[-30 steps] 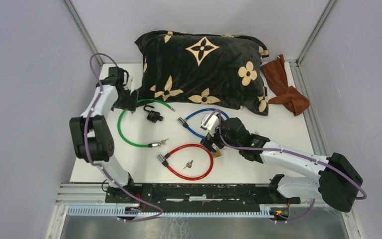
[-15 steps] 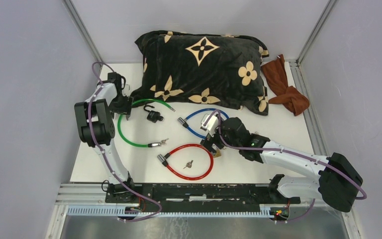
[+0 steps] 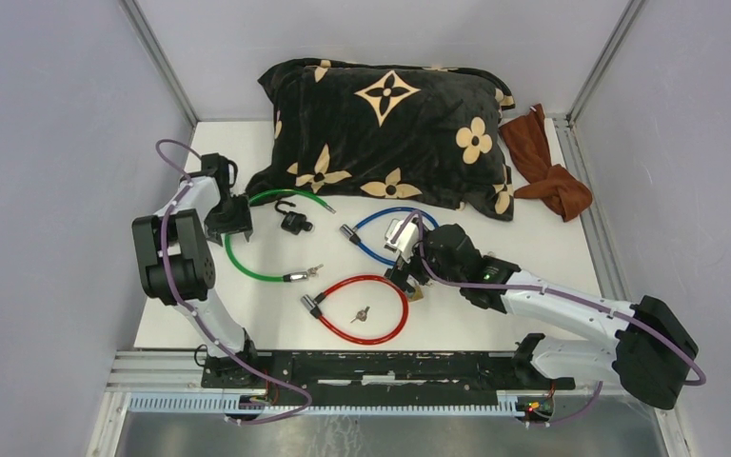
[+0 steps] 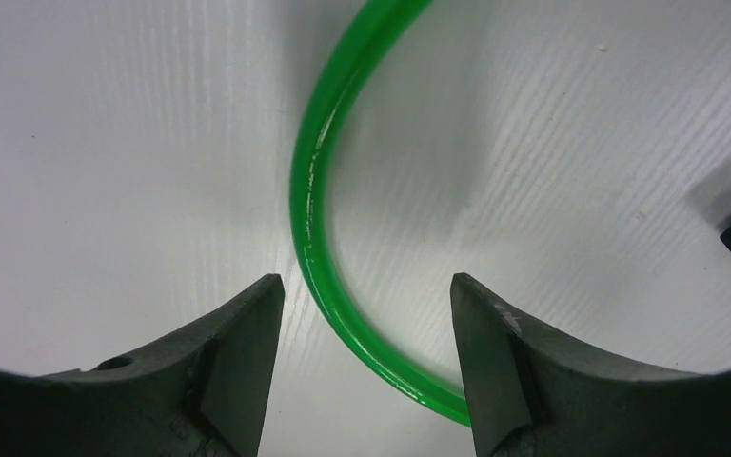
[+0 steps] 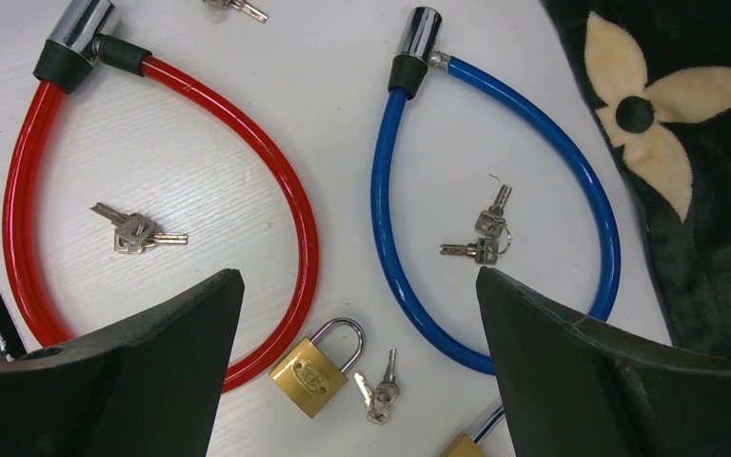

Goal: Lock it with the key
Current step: Pick up the lock from the center of the board.

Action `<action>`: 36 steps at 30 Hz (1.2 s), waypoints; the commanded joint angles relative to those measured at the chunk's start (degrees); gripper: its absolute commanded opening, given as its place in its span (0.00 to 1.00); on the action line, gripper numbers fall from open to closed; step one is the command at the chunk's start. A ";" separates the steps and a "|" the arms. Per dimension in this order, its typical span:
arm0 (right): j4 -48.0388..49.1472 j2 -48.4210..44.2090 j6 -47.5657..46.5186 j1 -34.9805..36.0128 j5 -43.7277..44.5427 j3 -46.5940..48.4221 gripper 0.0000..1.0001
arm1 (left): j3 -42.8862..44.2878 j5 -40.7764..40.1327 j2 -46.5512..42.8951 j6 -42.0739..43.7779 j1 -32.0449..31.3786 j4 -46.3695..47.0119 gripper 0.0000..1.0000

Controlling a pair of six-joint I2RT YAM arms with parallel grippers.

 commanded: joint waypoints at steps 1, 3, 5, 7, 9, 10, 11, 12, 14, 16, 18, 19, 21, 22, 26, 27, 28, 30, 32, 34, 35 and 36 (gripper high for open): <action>1.46 -3.26 -0.84 -0.27 -0.75 -0.70 0.98 | -2.20 -5.36 -3.13 -7.99 0.83 4.37 0.73; 1.75 -4.16 -0.75 -0.28 -0.72 -1.33 0.98 | -3.78 -2.43 -3.05 -8.27 1.13 4.09 0.73; 1.75 -4.83 -0.94 -0.23 -0.76 -1.42 0.98 | -5.86 0.94 -2.75 -9.26 1.23 4.01 0.72; 1.38 -5.28 -1.13 -0.32 -0.67 -1.24 0.98 | -8.83 2.62 -4.77 -11.05 1.19 5.31 0.68; 0.97 -5.61 -1.36 -0.27 -0.67 -0.92 0.98 | -11.73 3.37 -7.17 -12.53 1.27 6.63 0.68; 1.00 -5.87 -1.37 -0.32 -0.57 -0.83 0.98 | -12.94 3.45 -7.89 -12.90 1.34 7.05 0.67; 1.12 -6.01 -1.36 -0.28 -0.56 -0.74 0.98 | -13.94 3.97 -8.07 -13.10 1.60 7.51 0.66; 1.35 -6.09 -1.28 -0.29 -0.57 -0.61 0.98 | -14.83 4.59 -7.89 -13.02 1.72 7.88 0.64; 1.66 -6.01 -1.20 -0.25 -0.58 -0.16 0.98 | -15.12 5.08 -6.54 -12.31 2.02 8.60 0.42; 1.27 -5.68 -1.02 -0.29 -0.65 0.67 0.98 | -14.20 5.12 -5.31 -11.46 2.35 8.35 0.05; 0.64 -5.66 -0.97 -0.28 -0.84 1.48 0.98 | -13.33 4.37 -6.11 -11.32 2.75 7.88 0.02; 0.52 -5.64 -0.93 -0.28 -0.85 1.70 0.98 | -13.09 3.72 -7.89 -11.46 2.88 7.82 0.02; 0.89 -5.61 -1.12 -0.23 -1.13 1.96 0.98 | -12.45 2.24 -10.96 -11.84 3.15 7.86 0.02; 1.29 -5.38 -1.39 -0.26 -1.20 2.23 0.98 | -12.10 2.08 -12.75 -11.68 3.22 8.01 0.02; 3.14 -0.95 -3.81 -0.44 -1.77 6.39 0.98 | -10.82 4.56 -19.73 -9.54 3.14 9.51 0.02; 3.85 0.71 -4.40 -0.57 -2.09 8.07 0.98 | -10.69 5.23 -21.68 -8.10 3.10 10.16 0.02; 4.24 3.13 -5.01 -0.77 -2.61 10.64 0.98 | -10.67 5.46 -23.64 -6.85 3.00 10.66 0.02; 5.28 7.76 -5.75 -1.44 -4.49 15.79 0.98 | -10.82 6.04 -27.34 -3.32 2.82 11.42 0.02; 6.82 12.45 -5.53 -2.23 -7.10 21.14 0.98 | -10.92 6.29 -30.41 0.53 2.64 11.29 0.02; 9.80 17.03 -4.79 -3.22 -9.83 25.94 0.98 | -11.15 7.03 -33.02 4.76 2.65 10.55 0.02; 11.81 19.80 -4.14 -3.57 -10.54 27.55 0.98 | -11.15 8.14 -34.20 6.43 2.64 10.21 0.02; 13.22 22.13 -3.80 -3.78 -10.98 29.76 0.98 | -11.05 9.21 -35.24 7.77 2.57 9.86 0.01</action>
